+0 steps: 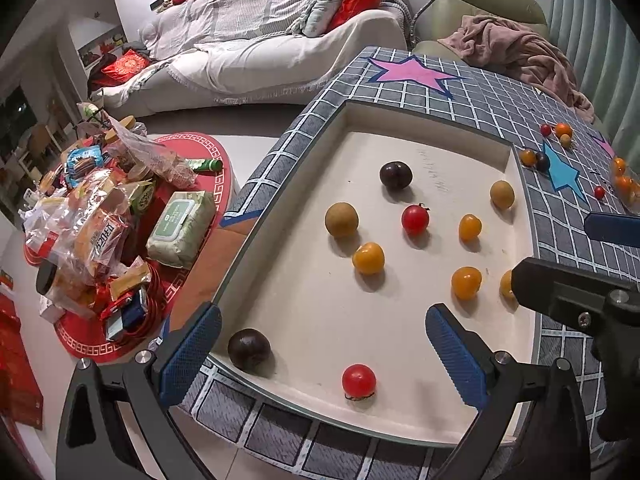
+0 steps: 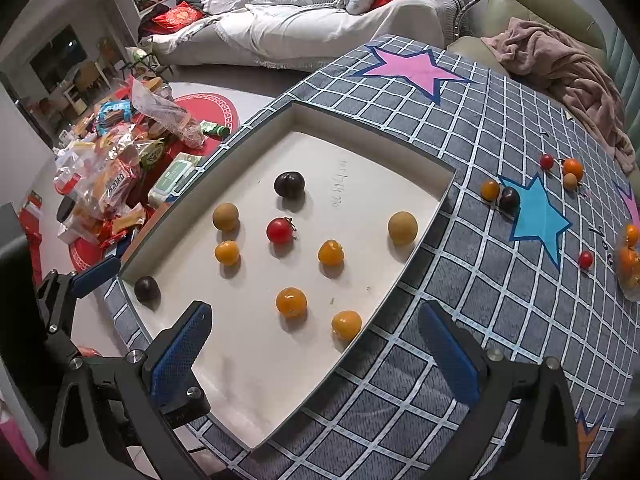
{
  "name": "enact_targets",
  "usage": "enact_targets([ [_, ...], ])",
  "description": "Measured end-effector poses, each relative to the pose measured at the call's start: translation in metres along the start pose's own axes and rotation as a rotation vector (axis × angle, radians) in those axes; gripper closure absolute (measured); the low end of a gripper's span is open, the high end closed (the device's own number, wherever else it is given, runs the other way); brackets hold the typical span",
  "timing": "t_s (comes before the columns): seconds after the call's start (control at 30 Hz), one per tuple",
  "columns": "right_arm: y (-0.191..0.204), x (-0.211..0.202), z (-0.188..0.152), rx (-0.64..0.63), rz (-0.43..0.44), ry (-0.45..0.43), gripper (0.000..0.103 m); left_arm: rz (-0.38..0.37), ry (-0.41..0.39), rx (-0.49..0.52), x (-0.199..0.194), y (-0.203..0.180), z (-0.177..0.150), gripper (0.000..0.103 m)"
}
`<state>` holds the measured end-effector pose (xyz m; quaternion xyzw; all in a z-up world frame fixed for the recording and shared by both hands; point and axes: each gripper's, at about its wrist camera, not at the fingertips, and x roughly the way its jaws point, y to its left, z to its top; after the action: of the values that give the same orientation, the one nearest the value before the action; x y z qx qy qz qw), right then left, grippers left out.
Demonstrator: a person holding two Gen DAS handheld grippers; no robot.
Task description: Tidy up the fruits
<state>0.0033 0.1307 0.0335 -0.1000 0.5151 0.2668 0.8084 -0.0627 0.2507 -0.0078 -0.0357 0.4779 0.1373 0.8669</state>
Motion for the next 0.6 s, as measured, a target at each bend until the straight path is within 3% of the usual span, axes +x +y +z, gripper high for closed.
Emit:
enact_targets([
  [0.6,0.0020,-0.0020,-0.0041,-0.025,-0.001,0.004,0.000,-0.003,-0.004,0.001,-0.0055,-0.0045,0.0004,0.000],
])
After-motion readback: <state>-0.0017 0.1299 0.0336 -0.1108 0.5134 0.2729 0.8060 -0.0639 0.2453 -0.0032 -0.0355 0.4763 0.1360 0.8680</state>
